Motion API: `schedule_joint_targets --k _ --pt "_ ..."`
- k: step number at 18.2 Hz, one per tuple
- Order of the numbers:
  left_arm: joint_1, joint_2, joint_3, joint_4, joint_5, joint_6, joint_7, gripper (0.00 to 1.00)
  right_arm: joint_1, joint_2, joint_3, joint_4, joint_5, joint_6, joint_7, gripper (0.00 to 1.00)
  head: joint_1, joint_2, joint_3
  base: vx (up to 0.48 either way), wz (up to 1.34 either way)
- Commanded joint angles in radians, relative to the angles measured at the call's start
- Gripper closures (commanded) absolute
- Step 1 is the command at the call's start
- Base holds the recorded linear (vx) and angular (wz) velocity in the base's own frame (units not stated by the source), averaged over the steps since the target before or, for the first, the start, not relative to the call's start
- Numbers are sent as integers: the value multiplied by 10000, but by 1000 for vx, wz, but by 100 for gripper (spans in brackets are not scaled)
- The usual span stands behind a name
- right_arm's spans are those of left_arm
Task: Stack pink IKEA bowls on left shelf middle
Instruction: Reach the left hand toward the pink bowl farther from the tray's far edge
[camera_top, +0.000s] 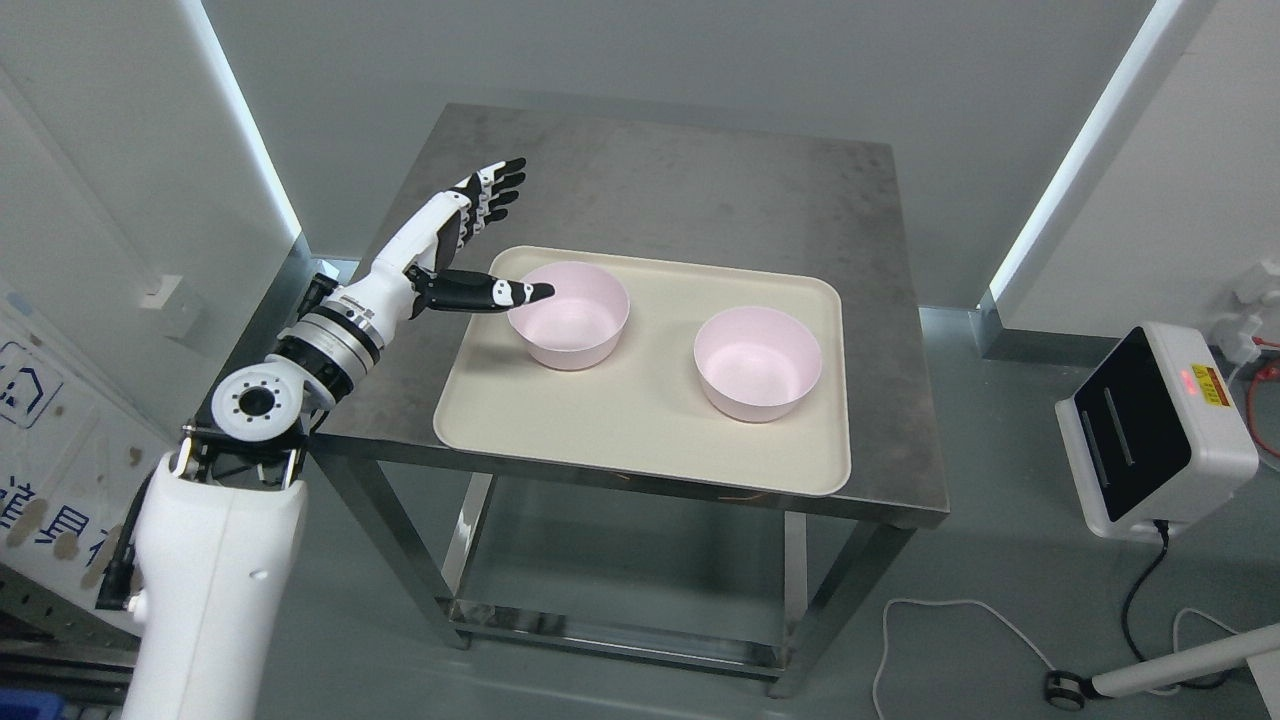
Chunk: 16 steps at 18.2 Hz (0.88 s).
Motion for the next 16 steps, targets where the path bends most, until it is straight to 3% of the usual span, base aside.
schedule_joint_targets --k 1,8,11,16 --pt "-1454 690 -1871 2137 -2058 37 -317 2 1 -175 -92 0 77 -29 -6 0 0 0 0 0 0" --pt "-2315 154 -3096 2984 -2135 926 -363 8 1 -175 -92 0 77 -29 -6 0 0 0 0 0 -3" --pt "-2698 -275 -3205 3442 -2181 1280 -546 13 1 -175 -92 0 77 -29 -6 0 0 0 0 0 0" --pt "-2668 -323 -3236 3613 -2426 1280 -624 21 1 -175 -92 0 77 -29 -6 0 0 0 0 0 0"
